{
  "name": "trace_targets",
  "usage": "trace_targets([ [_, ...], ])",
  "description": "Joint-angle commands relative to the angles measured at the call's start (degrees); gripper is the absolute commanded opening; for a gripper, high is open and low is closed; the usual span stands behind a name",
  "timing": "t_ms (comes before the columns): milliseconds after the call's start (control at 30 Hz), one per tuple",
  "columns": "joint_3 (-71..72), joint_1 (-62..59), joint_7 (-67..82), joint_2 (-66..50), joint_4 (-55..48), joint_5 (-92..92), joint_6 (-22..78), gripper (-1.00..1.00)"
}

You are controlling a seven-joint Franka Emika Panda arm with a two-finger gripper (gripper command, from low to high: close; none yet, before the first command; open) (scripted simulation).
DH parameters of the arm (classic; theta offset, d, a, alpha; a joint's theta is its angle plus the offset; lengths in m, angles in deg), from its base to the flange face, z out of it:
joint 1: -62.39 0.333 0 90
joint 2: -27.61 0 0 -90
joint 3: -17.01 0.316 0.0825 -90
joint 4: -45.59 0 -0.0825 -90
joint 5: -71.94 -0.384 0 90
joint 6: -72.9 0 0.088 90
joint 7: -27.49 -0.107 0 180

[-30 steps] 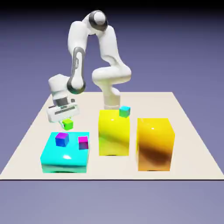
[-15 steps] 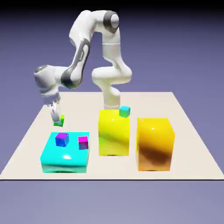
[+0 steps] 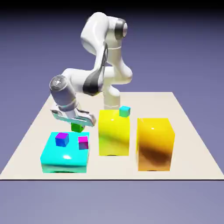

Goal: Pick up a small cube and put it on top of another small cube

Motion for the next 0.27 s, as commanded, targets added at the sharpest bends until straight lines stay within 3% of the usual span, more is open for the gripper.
trace_targets([
  [0,0.09,-0.02,0.12,-0.58,1.94,-0.07,-2.5,-1.0],
  [33,0.17,-0.03,0.26,-1.11,3.69,-0.28,-4.74,-1.0],
  [67,0.17,-0.03,0.26,-1.11,3.7,-0.28,-4.75,1.0],
  [233,-0.18,0.04,-0.37,1.21,-4.04,0.64,5.17,1.0],
])
